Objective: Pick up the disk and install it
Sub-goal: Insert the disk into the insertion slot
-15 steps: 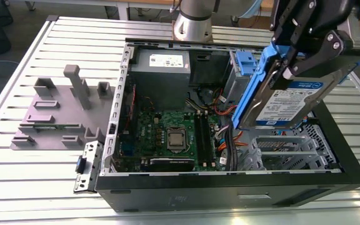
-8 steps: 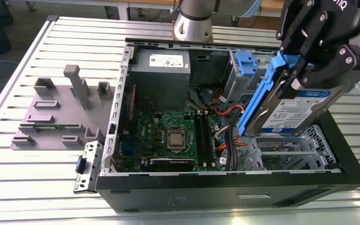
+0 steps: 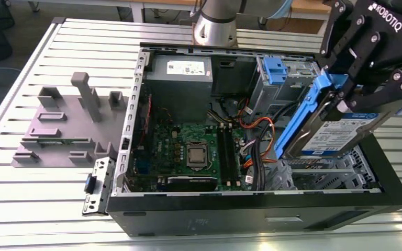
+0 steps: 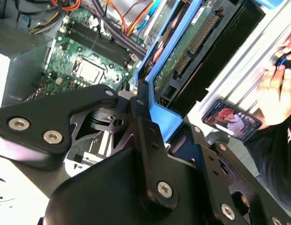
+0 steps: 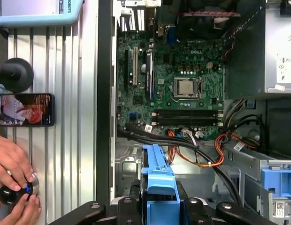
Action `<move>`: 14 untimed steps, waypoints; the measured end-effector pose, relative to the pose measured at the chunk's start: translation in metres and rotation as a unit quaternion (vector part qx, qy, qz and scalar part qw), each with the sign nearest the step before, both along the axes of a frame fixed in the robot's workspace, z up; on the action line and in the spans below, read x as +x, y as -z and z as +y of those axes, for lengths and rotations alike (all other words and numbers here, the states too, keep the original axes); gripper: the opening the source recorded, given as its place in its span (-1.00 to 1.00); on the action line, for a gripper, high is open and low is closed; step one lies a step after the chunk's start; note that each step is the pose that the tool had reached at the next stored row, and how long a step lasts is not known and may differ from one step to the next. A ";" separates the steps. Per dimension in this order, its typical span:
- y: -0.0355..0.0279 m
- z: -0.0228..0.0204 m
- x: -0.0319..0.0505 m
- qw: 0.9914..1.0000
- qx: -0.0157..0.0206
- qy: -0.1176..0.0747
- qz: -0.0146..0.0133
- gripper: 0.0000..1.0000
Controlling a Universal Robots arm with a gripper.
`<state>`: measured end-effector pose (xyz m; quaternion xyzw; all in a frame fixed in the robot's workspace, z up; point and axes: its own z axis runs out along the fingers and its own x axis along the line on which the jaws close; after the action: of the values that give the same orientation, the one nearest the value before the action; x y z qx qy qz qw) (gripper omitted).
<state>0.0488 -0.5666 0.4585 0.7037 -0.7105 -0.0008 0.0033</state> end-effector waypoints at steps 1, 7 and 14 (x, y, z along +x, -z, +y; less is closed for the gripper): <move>0.0013 0.0000 0.0032 1.000 0.000 0.000 0.000 -0.26; 0.0076 0.0000 0.0230 1.000 0.000 0.000 0.000 -0.26; 0.0154 -0.0001 0.0271 1.000 0.000 0.000 0.000 -0.26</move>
<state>0.0759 -0.5667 0.4432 0.7039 -0.7103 -0.0009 0.0033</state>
